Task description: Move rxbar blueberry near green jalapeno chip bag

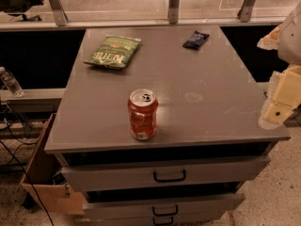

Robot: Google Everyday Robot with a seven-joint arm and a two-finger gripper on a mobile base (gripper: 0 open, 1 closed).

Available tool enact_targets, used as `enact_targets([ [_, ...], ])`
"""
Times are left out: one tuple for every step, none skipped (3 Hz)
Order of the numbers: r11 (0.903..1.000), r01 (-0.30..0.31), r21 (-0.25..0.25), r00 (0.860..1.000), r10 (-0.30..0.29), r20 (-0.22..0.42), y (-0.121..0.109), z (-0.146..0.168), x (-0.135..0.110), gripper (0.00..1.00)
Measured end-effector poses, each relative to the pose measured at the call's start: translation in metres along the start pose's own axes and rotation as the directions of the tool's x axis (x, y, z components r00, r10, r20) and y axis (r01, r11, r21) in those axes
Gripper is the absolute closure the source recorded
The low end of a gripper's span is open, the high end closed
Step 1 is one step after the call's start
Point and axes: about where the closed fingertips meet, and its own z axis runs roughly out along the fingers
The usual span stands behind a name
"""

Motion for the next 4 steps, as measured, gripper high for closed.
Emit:
enact_targets([
  [1.0000, 0.000, 0.000, 1.000, 0.000, 0.000, 0.000, 0.000, 0.000, 0.00],
  [1.0000, 0.005, -0.002, 0.999, -0.005, 0.051, -0.023, 0.012, 0.002, 0.00],
  [0.9989, -0.043, 0.018, 0.991, 0.040, 0.129, -0.080, 0.036, 0.009, 0.00],
  [0.9901, -0.125, 0.064, 0.965, 0.106, 0.238, -0.154, 0.066, 0.017, 0.00],
])
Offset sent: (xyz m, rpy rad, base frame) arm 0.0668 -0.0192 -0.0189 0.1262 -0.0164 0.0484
